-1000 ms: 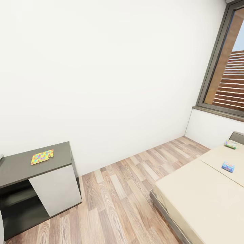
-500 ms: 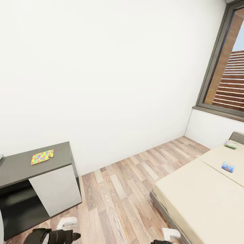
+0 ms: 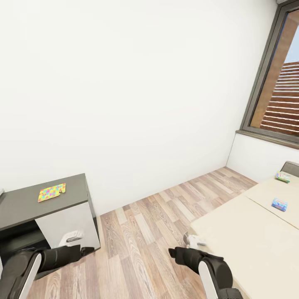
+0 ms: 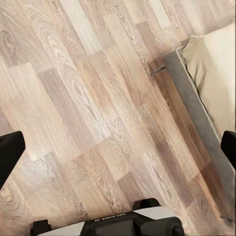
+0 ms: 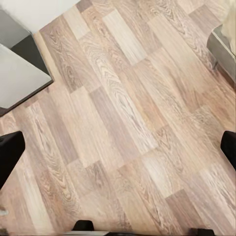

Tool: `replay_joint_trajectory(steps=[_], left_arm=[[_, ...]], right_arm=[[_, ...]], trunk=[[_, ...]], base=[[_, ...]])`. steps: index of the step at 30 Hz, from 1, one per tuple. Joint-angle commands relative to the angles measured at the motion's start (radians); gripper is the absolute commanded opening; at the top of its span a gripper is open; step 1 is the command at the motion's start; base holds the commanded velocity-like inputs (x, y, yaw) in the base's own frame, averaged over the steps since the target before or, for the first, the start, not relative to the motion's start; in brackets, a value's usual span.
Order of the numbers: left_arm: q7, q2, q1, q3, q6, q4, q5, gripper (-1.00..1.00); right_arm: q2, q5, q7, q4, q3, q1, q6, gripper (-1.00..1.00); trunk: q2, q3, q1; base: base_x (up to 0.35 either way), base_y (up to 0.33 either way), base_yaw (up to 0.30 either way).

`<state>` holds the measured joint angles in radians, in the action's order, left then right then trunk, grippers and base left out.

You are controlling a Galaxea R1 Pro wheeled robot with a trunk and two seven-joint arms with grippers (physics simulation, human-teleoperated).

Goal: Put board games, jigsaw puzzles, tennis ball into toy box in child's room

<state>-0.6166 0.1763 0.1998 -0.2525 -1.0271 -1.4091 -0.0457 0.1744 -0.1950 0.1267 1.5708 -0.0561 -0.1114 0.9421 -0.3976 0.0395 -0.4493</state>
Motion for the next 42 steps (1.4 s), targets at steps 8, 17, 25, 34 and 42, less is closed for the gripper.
replay_joint_trajectory(steps=[8,17,25,34,42], left_arm=[[-0.094,0.025,0.001,-0.005,-0.016,-0.011,-0.001,1.00],[-0.144,0.036,0.001,-0.008,-0.016,-0.010,-0.003,1.00],[-0.324,0.046,0.000,-0.065,-0.008,-0.006,0.003,1.00],[-0.398,0.061,0.000,-0.149,-0.004,-0.001,0.005,1.00],[-0.404,0.066,0.000,-0.161,-0.004,-0.001,0.004,1.00]], right_arm=[[0.000,-0.012,0.009,0.020,-0.063,-0.017,0.026,1.00],[0.000,-0.012,0.007,0.021,-0.044,-0.019,0.033,1.00],[0.000,-0.012,0.004,0.021,0.012,-0.019,0.032,1.00],[0.000,-0.012,-0.083,0.021,0.068,-0.020,0.030,1.00],[-0.001,-0.012,-0.112,0.022,0.073,-0.021,0.028,1.00]], trunk=[[-0.002,0.002,-0.001],[-0.002,0.002,-0.001],[-0.002,0.002,-0.001],[-0.002,0.002,-0.001],[-0.002,0.002,-0.001]], base=[[0.000,0.000,0.000],[0.000,0.000,0.000],[0.000,0.000,-0.005],[0.042,0.003,-0.207],[0.244,0.112,-0.280]])
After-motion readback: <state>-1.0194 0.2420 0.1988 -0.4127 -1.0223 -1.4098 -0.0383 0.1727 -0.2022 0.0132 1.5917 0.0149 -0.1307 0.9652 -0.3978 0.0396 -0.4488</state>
